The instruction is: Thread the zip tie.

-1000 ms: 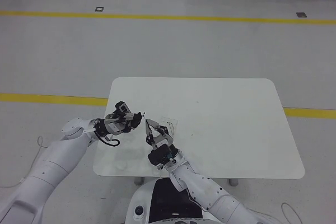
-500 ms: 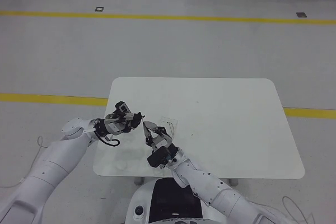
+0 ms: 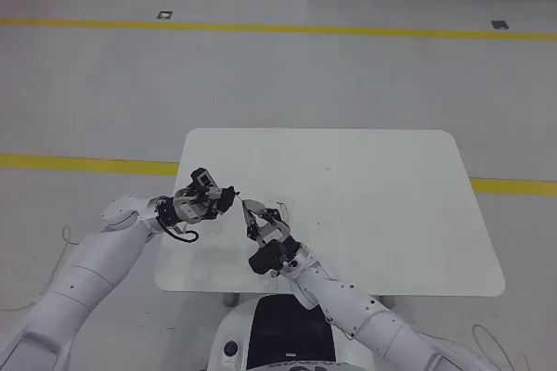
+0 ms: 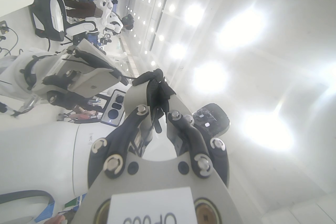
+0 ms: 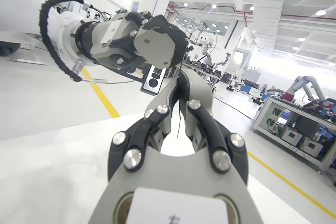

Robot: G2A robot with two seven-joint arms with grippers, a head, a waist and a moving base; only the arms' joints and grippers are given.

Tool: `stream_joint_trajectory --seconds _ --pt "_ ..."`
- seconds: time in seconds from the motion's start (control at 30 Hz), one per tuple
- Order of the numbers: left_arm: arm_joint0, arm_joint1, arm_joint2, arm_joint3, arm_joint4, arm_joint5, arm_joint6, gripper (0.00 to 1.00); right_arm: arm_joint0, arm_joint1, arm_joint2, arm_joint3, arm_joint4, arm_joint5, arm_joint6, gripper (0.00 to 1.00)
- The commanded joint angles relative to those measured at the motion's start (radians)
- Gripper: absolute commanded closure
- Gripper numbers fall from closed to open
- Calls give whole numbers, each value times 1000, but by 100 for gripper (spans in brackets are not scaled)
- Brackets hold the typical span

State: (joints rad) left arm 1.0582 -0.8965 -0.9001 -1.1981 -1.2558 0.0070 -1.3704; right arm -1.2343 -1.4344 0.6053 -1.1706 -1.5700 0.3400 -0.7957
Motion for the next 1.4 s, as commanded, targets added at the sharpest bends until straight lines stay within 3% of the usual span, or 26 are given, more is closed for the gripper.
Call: stream_joint_trajectory --seconds 0.0,0.3,0.5,0.53,0.63,0.67,1.0,1.07,1.17,1.37 --pt "0 0 0 0 0 0 0 100 -12 2 19 -5 0 0 -2 100" --pt "0 0 0 0 0 0 0 100 -102 24 136 -61 0 0 -10 100" --pt "0 0 0 0 0 0 0 100 -194 39 248 -166 0 0 54 100" --pt "0 0 0 0 0 0 0 100 -212 39 262 -189 0 0 67 93" --pt "0 0 0 0 0 0 0 100 -232 41 275 -217 2 0 84 36" --pt "0 0 0 0 0 0 0 100 -232 41 275 -217 2 0 84 0" --pt "0 0 0 0 0 0 0 100 -232 41 275 -217 2 0 84 0" --pt "6 -1 -1 -12 -3 6 15 100 -236 41 279 -228 31 -30 103 0" --pt "18 4 -17 -25 -11 37 -20 100 -252 51 328 -247 58 -68 107 0" --pt "47 21 -54 -65 0 64 -20 100 -306 71 430 -307 123 -146 100 0"
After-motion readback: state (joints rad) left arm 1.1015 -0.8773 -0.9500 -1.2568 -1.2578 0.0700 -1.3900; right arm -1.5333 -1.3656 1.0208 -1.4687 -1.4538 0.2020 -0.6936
